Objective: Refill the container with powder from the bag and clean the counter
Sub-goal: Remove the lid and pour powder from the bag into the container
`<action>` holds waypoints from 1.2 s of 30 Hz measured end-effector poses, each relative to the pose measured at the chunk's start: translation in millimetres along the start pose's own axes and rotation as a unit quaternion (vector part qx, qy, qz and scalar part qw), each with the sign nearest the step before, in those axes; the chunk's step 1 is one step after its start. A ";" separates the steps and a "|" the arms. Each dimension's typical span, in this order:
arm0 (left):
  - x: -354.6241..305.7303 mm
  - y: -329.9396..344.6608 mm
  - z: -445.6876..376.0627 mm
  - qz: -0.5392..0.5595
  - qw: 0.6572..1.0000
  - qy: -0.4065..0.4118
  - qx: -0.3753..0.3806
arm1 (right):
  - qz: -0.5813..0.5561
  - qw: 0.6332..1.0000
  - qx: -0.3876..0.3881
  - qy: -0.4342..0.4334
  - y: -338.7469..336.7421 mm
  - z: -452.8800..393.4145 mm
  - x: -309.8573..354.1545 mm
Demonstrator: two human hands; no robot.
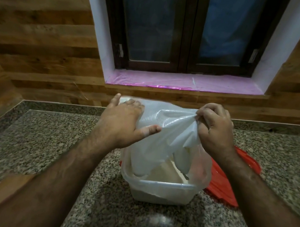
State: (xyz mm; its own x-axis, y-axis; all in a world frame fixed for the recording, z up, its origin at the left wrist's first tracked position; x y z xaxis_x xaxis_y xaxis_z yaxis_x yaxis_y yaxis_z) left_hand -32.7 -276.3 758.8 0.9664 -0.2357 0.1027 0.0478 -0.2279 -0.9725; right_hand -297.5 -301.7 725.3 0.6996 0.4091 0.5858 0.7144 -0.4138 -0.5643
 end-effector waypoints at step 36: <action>53.6 71.3 -2.8 0.818 0.422 -0.389 -0.040 | -0.235 0.918 0.177 0.266 60.6 51.4 -44.8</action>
State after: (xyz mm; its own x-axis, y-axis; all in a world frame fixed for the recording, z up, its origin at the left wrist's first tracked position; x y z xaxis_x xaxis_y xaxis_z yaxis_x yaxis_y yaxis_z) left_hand 21.8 -307.9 695.5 -0.5177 0.2340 -0.8230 -0.8229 -0.3994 0.4040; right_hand -284.9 -303.3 635.0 0.2763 -0.0203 0.9609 0.9606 0.0357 -0.2755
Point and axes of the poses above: each hand's wrist, its own z-axis away from the middle knuckle, its own y-axis out of the palm, x = y × z, the point moved 6 cm from there along -z, towards the middle knuckle, and after that the axes turned 1 degree about x, right-handed, at the moved point
